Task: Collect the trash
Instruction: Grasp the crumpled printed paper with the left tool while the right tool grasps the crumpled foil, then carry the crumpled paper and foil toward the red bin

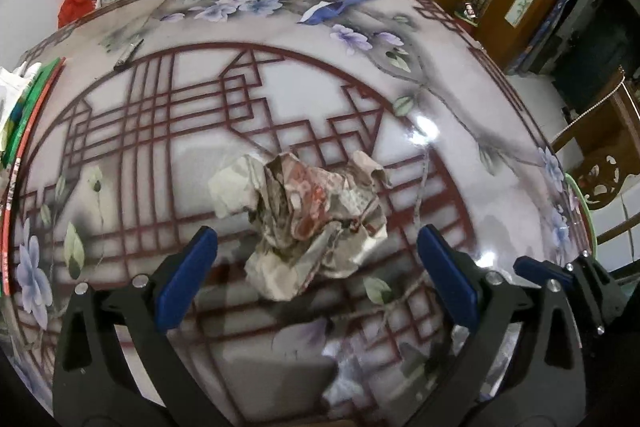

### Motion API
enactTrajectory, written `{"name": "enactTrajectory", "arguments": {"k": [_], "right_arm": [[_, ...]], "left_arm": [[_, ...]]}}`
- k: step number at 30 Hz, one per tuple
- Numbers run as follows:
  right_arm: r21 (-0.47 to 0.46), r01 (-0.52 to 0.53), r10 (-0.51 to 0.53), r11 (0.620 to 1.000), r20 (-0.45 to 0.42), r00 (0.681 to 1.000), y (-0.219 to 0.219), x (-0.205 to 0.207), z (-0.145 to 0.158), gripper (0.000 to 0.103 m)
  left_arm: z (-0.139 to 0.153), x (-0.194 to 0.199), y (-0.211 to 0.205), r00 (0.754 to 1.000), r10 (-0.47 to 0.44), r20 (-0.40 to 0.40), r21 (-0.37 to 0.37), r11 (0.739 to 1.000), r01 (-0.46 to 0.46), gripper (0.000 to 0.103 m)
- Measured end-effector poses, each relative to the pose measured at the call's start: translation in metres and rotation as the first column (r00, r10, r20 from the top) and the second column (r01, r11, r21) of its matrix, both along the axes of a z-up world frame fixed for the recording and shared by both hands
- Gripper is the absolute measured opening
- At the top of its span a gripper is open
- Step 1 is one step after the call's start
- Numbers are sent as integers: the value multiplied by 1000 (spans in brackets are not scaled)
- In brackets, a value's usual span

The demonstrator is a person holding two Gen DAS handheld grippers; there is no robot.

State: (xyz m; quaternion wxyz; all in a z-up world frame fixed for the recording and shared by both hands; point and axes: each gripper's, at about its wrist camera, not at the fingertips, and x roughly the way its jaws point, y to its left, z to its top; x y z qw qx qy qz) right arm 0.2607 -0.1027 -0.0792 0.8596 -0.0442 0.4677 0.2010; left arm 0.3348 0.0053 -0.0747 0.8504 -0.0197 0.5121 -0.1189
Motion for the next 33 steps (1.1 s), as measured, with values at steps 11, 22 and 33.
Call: {"name": "enactTrajectory", "arguments": {"k": [11,22,33], "right_arm": [[-16,-37,38,999,4,999,0,-1,-3,57],[-13,-26,27,1000,39,999,-16,-14,23,56],[-10,-8,9,1000,126,992,-40,-47,75,56]], "left_arm": [[-7,-2,10,999,32,-13,-70,997,-33,41],[17,-22,9,999,32,22,-60,998,-31,30],[72,-66,-8,996,-7,93,-68,998,13,30]]}}
